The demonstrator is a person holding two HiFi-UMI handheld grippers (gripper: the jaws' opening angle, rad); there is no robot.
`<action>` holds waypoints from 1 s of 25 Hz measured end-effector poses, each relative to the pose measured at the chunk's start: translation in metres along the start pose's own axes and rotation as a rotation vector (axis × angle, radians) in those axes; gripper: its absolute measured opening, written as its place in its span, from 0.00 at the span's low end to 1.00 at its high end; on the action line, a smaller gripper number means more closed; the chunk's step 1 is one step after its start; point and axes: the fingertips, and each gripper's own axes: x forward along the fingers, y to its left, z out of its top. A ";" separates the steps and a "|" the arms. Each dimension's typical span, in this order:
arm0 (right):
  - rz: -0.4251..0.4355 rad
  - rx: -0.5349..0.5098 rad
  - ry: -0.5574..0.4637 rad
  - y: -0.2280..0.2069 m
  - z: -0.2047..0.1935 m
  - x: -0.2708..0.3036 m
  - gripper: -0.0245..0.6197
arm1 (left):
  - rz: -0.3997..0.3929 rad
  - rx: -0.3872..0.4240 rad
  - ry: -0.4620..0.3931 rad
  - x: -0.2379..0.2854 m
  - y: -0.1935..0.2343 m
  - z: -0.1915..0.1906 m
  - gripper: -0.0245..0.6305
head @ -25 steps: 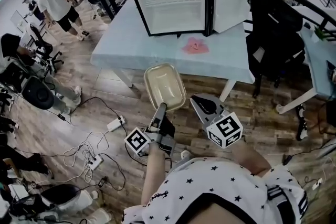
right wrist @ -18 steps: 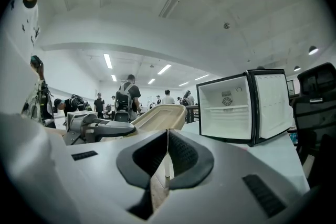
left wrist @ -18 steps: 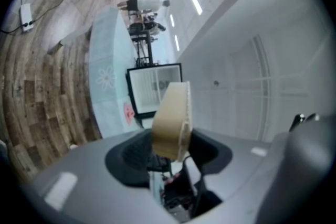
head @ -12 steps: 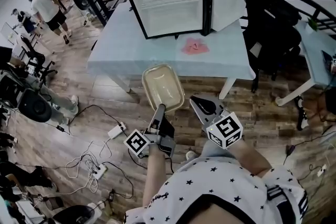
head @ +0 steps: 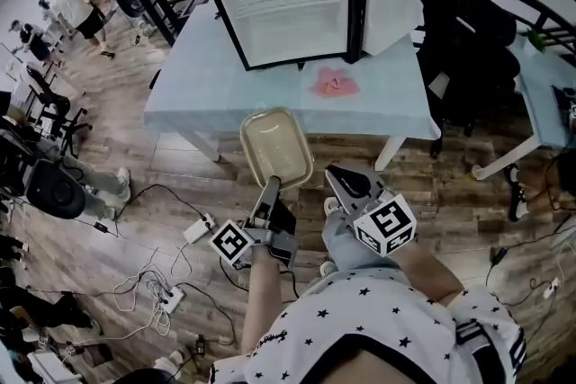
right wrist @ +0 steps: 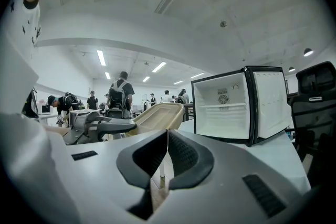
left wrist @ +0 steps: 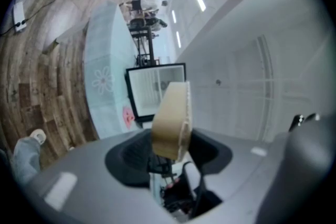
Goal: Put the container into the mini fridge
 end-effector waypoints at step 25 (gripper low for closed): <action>0.017 -0.021 -0.039 -0.142 0.051 0.146 0.07 | 0.005 -0.006 -0.010 0.168 0.023 0.100 0.36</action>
